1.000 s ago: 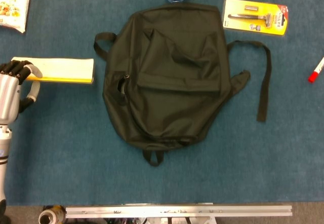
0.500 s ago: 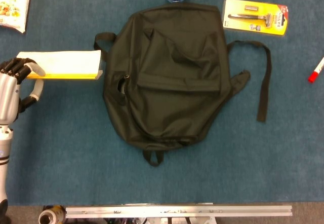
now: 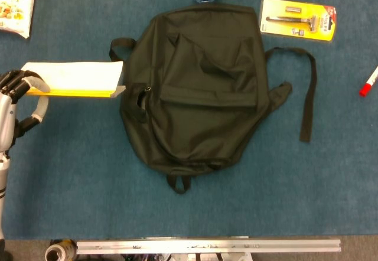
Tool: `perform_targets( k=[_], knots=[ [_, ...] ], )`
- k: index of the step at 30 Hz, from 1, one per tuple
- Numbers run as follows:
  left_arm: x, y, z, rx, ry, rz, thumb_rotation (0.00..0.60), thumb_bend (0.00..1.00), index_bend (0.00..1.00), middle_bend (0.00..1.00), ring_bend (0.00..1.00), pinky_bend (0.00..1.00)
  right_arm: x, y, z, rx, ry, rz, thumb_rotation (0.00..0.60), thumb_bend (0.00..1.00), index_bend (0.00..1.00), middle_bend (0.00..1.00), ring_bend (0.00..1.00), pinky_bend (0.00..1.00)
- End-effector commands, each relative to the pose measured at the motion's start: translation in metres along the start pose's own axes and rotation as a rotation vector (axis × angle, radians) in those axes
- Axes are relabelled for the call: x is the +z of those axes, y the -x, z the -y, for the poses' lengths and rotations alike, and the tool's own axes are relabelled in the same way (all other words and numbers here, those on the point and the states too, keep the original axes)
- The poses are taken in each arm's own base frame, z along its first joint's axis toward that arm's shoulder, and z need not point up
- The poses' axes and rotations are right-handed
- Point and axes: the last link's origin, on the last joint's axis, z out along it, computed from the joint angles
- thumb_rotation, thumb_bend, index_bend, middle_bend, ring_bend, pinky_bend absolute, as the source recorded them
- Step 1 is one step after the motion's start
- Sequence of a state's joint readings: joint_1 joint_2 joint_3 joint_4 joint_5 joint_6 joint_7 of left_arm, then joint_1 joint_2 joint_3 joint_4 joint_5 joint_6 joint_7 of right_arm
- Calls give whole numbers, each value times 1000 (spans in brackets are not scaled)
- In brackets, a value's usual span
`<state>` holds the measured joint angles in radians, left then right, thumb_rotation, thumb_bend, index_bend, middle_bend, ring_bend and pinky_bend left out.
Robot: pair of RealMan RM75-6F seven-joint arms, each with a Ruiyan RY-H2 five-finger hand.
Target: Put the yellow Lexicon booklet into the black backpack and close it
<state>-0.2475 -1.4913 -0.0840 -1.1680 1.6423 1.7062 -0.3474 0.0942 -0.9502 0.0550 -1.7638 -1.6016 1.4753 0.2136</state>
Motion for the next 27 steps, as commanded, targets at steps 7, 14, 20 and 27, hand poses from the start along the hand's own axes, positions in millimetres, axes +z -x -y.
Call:
perform_targets(
  k=[7, 14, 20, 27],
  knots=[
    [-4, -6, -5, 1, 19, 7, 600, 364, 533, 490, 417, 540, 18, 12, 34, -4, -99, 100, 600, 227, 293, 387, 270, 453],
    [-8, -10, -10, 2, 40, 6, 600, 364, 534, 490, 417, 540, 45, 36, 78, -25, -213, 233, 600, 188, 293, 387, 270, 453],
    [-13, -12, -9, 6, 32, 15, 600, 364, 535, 490, 417, 540, 59, 72, 127, -48, -338, 362, 600, 121, 293, 383, 270, 453],
    [-19, -16, -6, 13, 26, 14, 600, 364, 535, 491, 417, 540, 69, 114, 172, -52, -424, 445, 600, 49, 293, 379, 270, 453]
  ],
)
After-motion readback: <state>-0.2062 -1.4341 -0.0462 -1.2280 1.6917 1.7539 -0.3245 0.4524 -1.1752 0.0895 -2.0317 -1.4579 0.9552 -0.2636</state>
